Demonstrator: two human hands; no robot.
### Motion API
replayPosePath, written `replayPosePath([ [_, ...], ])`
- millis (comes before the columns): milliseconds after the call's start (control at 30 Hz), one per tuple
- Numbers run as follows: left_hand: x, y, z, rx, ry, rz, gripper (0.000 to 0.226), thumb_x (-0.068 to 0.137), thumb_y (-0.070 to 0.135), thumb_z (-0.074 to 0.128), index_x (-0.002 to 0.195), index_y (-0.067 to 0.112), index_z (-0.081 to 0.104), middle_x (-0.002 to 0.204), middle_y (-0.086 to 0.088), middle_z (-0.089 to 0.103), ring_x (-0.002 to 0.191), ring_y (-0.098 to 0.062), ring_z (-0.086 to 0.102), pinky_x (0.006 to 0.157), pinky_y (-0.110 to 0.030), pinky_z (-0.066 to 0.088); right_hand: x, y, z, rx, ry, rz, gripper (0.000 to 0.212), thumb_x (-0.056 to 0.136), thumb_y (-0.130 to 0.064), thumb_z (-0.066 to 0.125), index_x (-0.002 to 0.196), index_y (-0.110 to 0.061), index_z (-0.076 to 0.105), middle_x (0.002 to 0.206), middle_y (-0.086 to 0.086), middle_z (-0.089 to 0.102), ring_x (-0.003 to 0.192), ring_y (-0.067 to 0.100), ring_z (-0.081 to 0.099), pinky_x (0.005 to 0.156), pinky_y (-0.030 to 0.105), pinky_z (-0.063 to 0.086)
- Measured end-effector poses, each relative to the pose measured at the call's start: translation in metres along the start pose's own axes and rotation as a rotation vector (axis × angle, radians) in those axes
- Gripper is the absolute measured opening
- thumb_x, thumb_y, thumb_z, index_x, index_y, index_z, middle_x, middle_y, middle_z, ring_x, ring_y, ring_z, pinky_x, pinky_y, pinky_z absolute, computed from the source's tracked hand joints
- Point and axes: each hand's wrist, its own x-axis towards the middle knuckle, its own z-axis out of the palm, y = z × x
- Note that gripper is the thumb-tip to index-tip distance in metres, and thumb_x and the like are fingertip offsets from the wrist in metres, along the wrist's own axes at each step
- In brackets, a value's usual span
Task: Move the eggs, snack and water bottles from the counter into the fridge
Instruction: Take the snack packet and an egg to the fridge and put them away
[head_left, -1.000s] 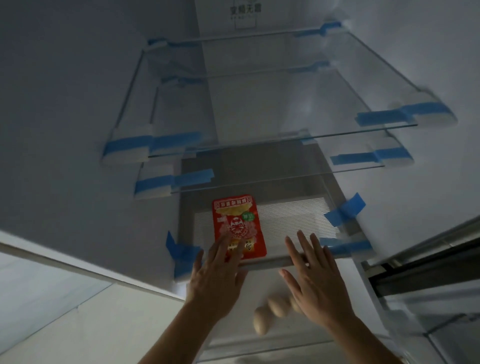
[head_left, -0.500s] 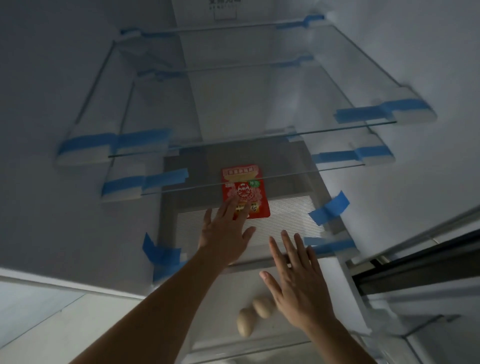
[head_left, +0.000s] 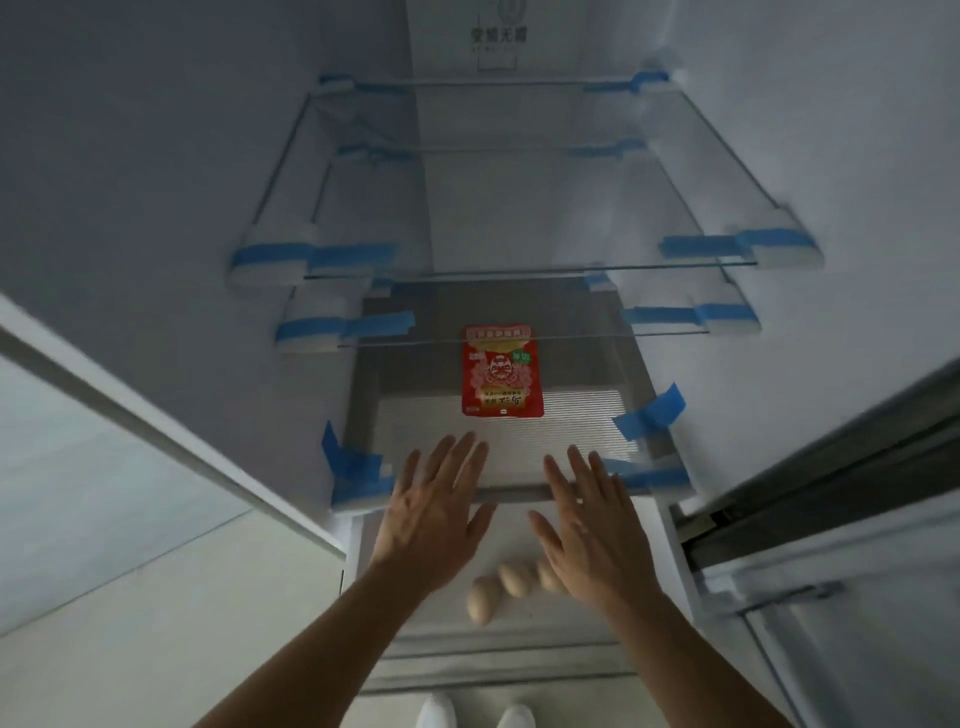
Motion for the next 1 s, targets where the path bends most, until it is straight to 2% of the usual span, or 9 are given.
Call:
replayPosePath([
  [33,-0.018,0.002,0.000,0.000,0.008,-0.006,0.067,0.096,0.059,0.026,0.152,0.022,0.028,0.159,-0.003,0.032,0.146,-0.024,0.031,0.118,-0.053,0.027,-0.006,-0.002,-0.002,-0.004,-0.015,0.004,0.078,0.096,-0.070,0.007,0.156,-0.023,0.026,0.162,0.010,0.025,0.148,0.033,0.028,0.116,0.054,0.033],
  [100,-0.054,0.008,0.002,0.000,0.007,-0.020,0.067,0.096,0.061,0.030,0.149,0.020,0.035,0.155,-0.004,0.039,0.143,-0.024,0.038,0.115,-0.052,0.032,-0.022,-0.007,-0.004,0.015,-0.012,-0.008,0.075,0.097,-0.068,0.016,0.154,-0.022,0.032,0.161,0.011,0.031,0.147,0.033,0.031,0.114,0.053,0.038],
  [233,-0.118,0.015,0.015,-0.007,-0.049,-0.035,0.071,0.094,0.065,0.032,0.150,0.021,0.034,0.155,-0.003,0.039,0.141,-0.024,0.040,0.117,-0.049,0.026,-0.065,-0.018,-0.004,0.047,0.055,-0.068,0.072,0.099,-0.064,0.020,0.155,-0.019,0.033,0.161,0.012,0.031,0.148,0.031,0.030,0.116,0.050,0.034],
  [333,-0.152,0.014,0.025,-0.035,-0.103,-0.035,0.074,0.092,0.065,0.037,0.151,0.021,0.036,0.156,-0.002,0.038,0.142,-0.023,0.040,0.112,-0.047,0.022,-0.102,-0.018,0.010,0.039,0.024,-0.099,0.069,0.101,-0.062,0.020,0.153,-0.019,0.037,0.160,0.011,0.034,0.146,0.032,0.034,0.114,0.052,0.036],
  [500,-0.176,0.004,0.043,-0.015,-0.131,-0.013,0.075,0.092,0.063,0.034,0.153,0.019,0.031,0.158,-0.004,0.034,0.144,-0.024,0.035,0.114,-0.047,0.016,-0.136,-0.014,0.040,-0.012,-0.053,-0.075,0.076,0.097,-0.072,0.022,0.158,-0.027,0.020,0.165,0.007,0.020,0.150,0.031,0.025,0.118,0.051,0.025],
  [733,-0.181,-0.002,0.061,-0.013,-0.112,0.009,0.064,0.096,0.050,0.027,0.154,0.021,0.025,0.159,-0.003,0.028,0.146,-0.024,0.030,0.117,-0.050,0.013,-0.143,-0.021,0.064,-0.042,-0.084,-0.031,0.086,0.092,-0.078,0.023,0.160,-0.027,0.008,0.167,0.006,0.012,0.152,0.031,0.019,0.118,0.058,0.024],
  [833,-0.181,-0.001,0.065,-0.029,-0.080,0.004,0.065,0.098,0.047,0.040,0.155,0.023,0.020,0.160,-0.003,0.023,0.148,-0.024,0.024,0.121,-0.052,0.016,-0.143,-0.022,0.070,-0.043,-0.065,-0.030,0.085,0.093,-0.077,0.022,0.160,-0.028,0.005,0.167,0.005,0.010,0.153,0.030,0.015,0.119,0.058,0.022],
  [933,-0.180,0.000,0.069,-0.056,-0.062,-0.007,0.078,0.092,0.037,0.061,0.156,0.025,0.017,0.161,-0.005,0.021,0.148,-0.026,0.020,0.120,-0.053,0.017,-0.142,-0.024,0.075,-0.038,-0.026,-0.002,0.081,0.095,-0.073,0.022,0.160,-0.027,0.007,0.167,0.007,0.012,0.153,0.031,0.016,0.119,0.058,0.023],
  [1000,-0.179,-0.001,0.072,-0.064,-0.050,-0.008,0.083,0.090,0.030,0.066,0.156,0.027,0.016,0.161,-0.005,0.021,0.149,-0.026,0.019,0.119,-0.053,0.018,-0.141,-0.024,0.078,-0.044,-0.002,0.003,0.081,0.095,-0.072,0.023,0.160,-0.026,0.008,0.167,0.008,0.012,0.153,0.031,0.016,0.119,0.058,0.023],
])
